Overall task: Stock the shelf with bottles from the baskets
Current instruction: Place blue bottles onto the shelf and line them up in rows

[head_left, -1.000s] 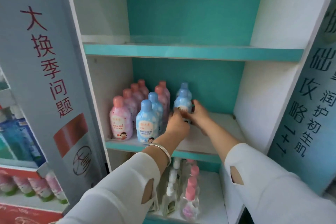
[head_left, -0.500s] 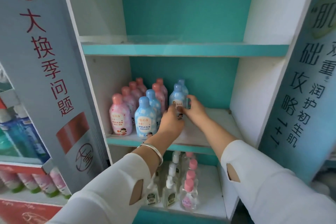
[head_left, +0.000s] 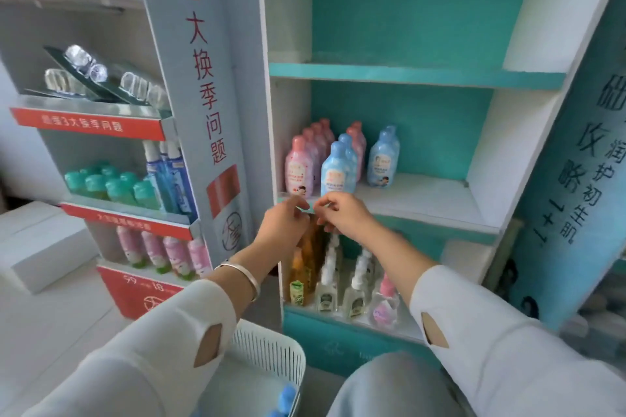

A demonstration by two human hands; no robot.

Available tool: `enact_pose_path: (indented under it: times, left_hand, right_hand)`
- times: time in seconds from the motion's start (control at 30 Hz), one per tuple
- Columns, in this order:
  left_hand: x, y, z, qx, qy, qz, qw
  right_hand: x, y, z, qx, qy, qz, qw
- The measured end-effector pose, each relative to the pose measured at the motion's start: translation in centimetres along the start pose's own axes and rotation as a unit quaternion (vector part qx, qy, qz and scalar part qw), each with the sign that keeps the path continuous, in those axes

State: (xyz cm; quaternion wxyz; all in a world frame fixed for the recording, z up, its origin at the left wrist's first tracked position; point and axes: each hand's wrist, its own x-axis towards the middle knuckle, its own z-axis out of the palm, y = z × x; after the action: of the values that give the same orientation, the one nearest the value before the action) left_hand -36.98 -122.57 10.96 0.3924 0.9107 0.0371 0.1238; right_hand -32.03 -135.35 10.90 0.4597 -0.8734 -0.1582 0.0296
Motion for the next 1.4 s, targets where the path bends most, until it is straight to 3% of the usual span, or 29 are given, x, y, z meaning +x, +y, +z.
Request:
enact_pose_path:
  times: [0.2,0.53,0.77,0.97,1.13,1.4]
  left_hand:
    - [-3.7,-10.1,-3.6,0.073,-0.028,-0.085,0.993]
    - [-7.0,-24.7,-2.8,0.120,-0.101,-0.201,0.967]
    - [-6.5,-30.9,0.7,0.144,-0.172,-0.232,0.946]
    - [-7.1,-37.6,3.9,0.211,-0.262,-0.229,0.913]
    - [-7.6,-40.8,6.5,0.306,-0.325,-0.211,0.870]
    - [-7.3,-41.5,8.0,0.325,-0.286,-0.216,0.875]
  right_hand:
    - [-1.1,-0.2,7.7,-0.143,-0.219,0.001,0.965]
    - [0.7,3.5,19.6,-0.247,-0.389,0.015,0.887]
    - [2.7,7.0,24.6,-0.270,-0.437,0.030,0.857]
    - [4.0,8.9,27.6,-0.257,-0.439,0.045,0.860]
    - [4.2,11.0,29.4,-0.259,-0.471,0.063,0.841]
    - [4.8,12.2,30.0,-0.226,-0.452,0.103,0.857]
